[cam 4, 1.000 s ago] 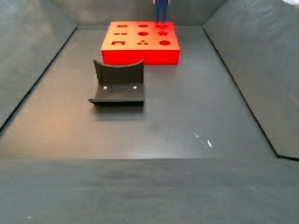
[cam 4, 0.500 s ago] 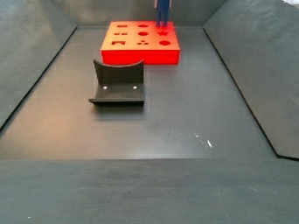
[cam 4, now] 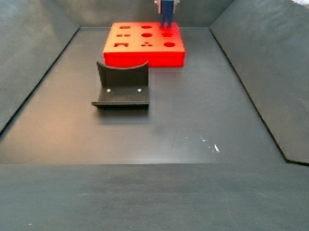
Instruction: Insert the square-circle object.
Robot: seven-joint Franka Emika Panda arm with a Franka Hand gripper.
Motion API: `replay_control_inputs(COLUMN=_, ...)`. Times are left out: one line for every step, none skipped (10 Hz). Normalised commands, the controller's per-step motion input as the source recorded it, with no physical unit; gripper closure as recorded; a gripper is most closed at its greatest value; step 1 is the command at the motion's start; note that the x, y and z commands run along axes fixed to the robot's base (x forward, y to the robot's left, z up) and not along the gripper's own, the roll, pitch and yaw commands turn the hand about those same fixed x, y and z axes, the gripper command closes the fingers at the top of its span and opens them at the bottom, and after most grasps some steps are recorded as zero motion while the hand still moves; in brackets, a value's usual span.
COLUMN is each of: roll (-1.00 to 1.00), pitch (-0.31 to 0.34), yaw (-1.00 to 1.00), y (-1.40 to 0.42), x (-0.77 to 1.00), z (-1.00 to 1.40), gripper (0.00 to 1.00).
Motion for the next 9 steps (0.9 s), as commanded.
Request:
replay_control_inputs(roll=0.02, pitch=-0.211, yaw=-0.02, y=-0.01, x=-0.08, z=-0.78, gripper=1.00)
replay_control_inputs(roll=0.03, pitch=-0.207, yaw=0.00, y=-0.04, x=0.00, z=-0.77, gripper=1.00)
replay_control_inputs(roll=0.03, pitch=-0.210, yaw=0.00, y=-0.03, x=0.00, z=-0.82, gripper=1.00)
replay_control_inputs(roll=0.04, pitch=-0.196, yaw=0.00, y=-0.02, x=0.00, z=-0.87, gripper=1.00)
replay_control_inputs(roll=0.12, pitch=-0.120, yaw=0.00, y=-0.02, x=0.00, z=-0.96, gripper=1.00)
replay_control_inputs(roll=0.16, pitch=-0.070, yaw=0.00, y=-0.04, x=-0.03, z=-0.99, gripper=1.00)
replay_control_inputs(roll=0.17, pitch=-0.050, yaw=0.00, y=-0.06, x=-0.09, z=-1.00, gripper=1.00)
replay_control_inputs(roll=0.17, pitch=-0.044, yaw=0.00, y=-0.07, x=-0.01, z=-0.91, gripper=1.00)
replay_control_inputs(roll=0.00, pitch=0.000, yaw=0.00, y=0.00, x=0.00, z=0.00, gripper=1.00)
